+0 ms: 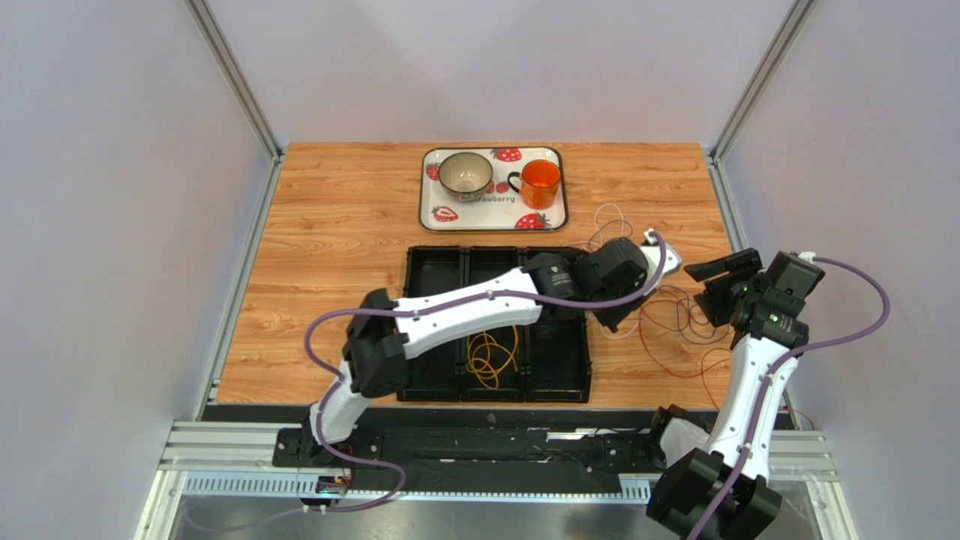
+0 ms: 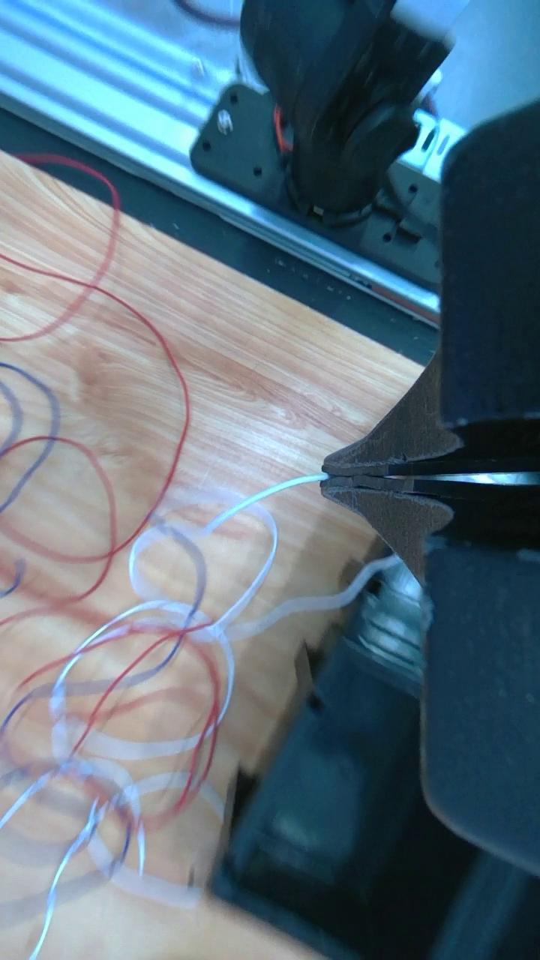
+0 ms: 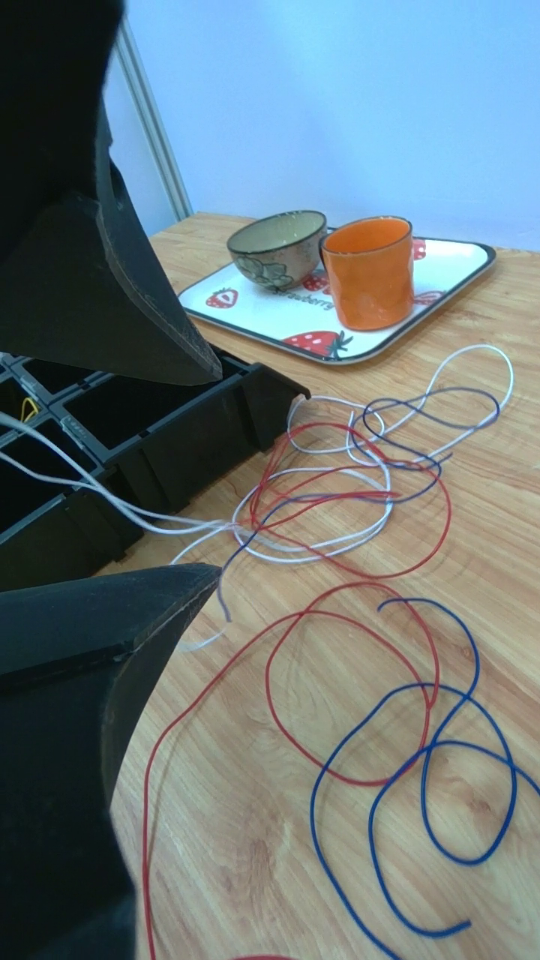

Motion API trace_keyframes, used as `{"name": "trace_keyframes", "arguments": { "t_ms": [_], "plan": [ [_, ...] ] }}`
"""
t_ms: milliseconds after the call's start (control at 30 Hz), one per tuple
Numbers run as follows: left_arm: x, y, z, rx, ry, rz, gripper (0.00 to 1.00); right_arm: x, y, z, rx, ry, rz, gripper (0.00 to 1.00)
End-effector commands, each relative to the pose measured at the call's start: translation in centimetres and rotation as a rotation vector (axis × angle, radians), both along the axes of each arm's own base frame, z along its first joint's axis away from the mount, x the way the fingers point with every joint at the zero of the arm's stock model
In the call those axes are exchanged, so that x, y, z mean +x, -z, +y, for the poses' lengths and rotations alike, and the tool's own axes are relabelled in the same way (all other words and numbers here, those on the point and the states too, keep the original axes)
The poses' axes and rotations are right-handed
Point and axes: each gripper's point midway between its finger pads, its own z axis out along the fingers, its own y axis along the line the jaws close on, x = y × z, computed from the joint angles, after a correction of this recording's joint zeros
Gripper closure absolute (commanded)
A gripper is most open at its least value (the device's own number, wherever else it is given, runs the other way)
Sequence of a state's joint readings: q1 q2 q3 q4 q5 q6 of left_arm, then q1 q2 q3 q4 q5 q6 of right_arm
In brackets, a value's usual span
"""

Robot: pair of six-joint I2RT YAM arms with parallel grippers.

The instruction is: Untangle the cables

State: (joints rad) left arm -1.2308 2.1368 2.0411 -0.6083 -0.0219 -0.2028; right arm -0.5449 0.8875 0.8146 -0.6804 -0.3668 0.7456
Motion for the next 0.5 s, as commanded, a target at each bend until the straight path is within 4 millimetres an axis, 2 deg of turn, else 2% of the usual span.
{"name": "trace_keyframes", "arguments": {
  "t_ms": [0,67,400,467],
  "plan": [
    [0.5,-8.9,2.9,-0.075,-0.023,-0.137,1.0,0.6,-1.9,0.6,0.004,-0.033,-0.094,0.37],
    [0.6,-11.5,3.6,-0.109,-0.028,-0.17,1.0,0.6,-2.1,0.8,0.003,-0.043,-0.104,0.37],
    [2.0,-20.0,7.2,-0.182,-0.097,-0.323,1.0,0.5,-3.3,2.1,0.011,-0.099,-0.176,0.39],
    [1.9,-22.9,8.1,-0.237,-0.11,-0.345,1.0,0.5,-3.1,2.3,0.02,-0.109,-0.179,0.39]
  ]
}}
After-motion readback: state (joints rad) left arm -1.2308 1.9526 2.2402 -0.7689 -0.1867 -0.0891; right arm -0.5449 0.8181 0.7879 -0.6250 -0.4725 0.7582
